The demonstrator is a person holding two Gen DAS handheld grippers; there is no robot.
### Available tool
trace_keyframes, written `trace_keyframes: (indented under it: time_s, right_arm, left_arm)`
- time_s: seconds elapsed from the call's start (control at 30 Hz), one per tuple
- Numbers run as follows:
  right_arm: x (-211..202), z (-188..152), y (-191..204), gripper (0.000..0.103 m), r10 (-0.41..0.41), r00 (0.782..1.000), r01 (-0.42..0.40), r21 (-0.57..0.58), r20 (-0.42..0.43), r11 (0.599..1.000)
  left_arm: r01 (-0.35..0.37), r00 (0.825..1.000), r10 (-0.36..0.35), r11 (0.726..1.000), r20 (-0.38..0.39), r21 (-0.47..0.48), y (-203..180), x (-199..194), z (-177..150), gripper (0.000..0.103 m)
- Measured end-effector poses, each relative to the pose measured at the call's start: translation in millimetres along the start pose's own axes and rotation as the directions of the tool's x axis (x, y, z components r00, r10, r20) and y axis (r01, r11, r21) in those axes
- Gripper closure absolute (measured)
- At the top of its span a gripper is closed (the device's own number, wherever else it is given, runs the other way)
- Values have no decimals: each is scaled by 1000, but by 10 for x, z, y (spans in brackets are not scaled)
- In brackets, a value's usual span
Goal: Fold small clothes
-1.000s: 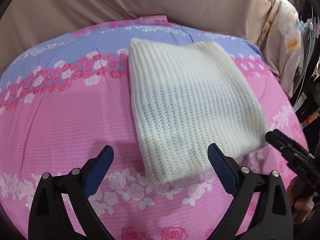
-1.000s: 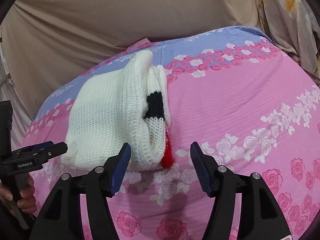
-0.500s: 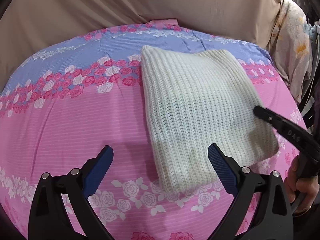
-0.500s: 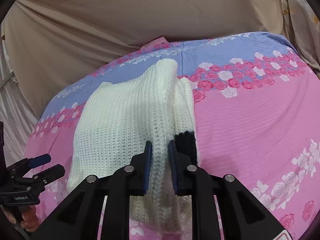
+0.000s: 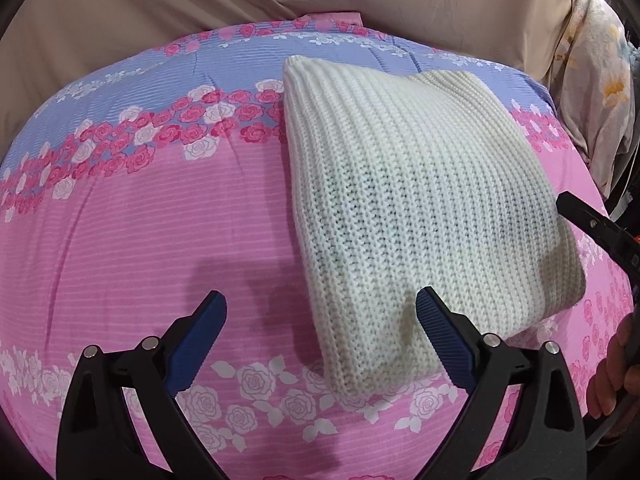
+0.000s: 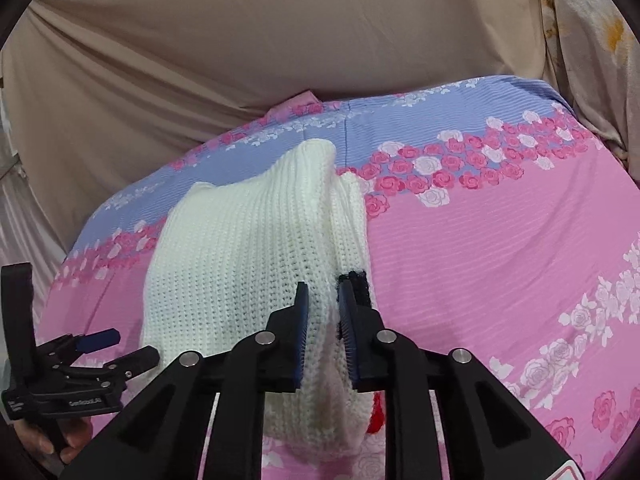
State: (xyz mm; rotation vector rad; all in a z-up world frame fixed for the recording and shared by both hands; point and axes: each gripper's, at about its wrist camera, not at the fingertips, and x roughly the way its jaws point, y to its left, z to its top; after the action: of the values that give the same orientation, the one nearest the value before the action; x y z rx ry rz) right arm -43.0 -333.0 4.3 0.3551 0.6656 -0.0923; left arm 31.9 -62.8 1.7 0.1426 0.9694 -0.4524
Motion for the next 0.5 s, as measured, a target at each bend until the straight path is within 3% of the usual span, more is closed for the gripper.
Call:
trace_keyframes:
  time_s: [0.07,0.1,0.13,0.17,0.2,0.33,0.4,0.47,0.5]
  right_arm:
    - [33,-38,44,54,4,1000,-5,-24,-14,1000]
    - [101,-77,64,54,4,999,-6,-40,-33,999]
    - [191,-118,73,63,-7,998,4,-51,-61,999]
    - [276,-160,74,82,-8,996,3,-57,-89,998]
    - [287,-178,70,82,6,996,-10,-49,-94,999]
    - [-34,-86,61,84,46,999,-45,-25,12,999]
    - [55,-90,-16,84,30,999,-31,-18,-15,999]
    - [327,-186,-95,81,-9,994,7,-15,-107,1000]
    - [354,-235,-106,81,-3,995,2,-12,-103,1000]
  left_arm:
    - [9,1000,-9,1000,-3,-7,7,10,1,9]
    - [9,1000,-9,1000,-5,-10,12,19,1,9]
    - [9,1000,-9,1000,-7,-9,10,21,-1,9]
    - [11,1000,-11,1000,-7,-7,7,15,-2,9]
    - [13,1000,-13,1000,-1,-4,7,-10,-3,9]
    - [25,999,-25,1000,30,2,14,-110,32,7]
    - [23,999,-23,1000,37,4,6,-104,62,7]
    - [18,999,-18,1000,28,7,-11,-66,89,7]
    - [16,1000,-16,1000,23,8,-17,-52,100,7]
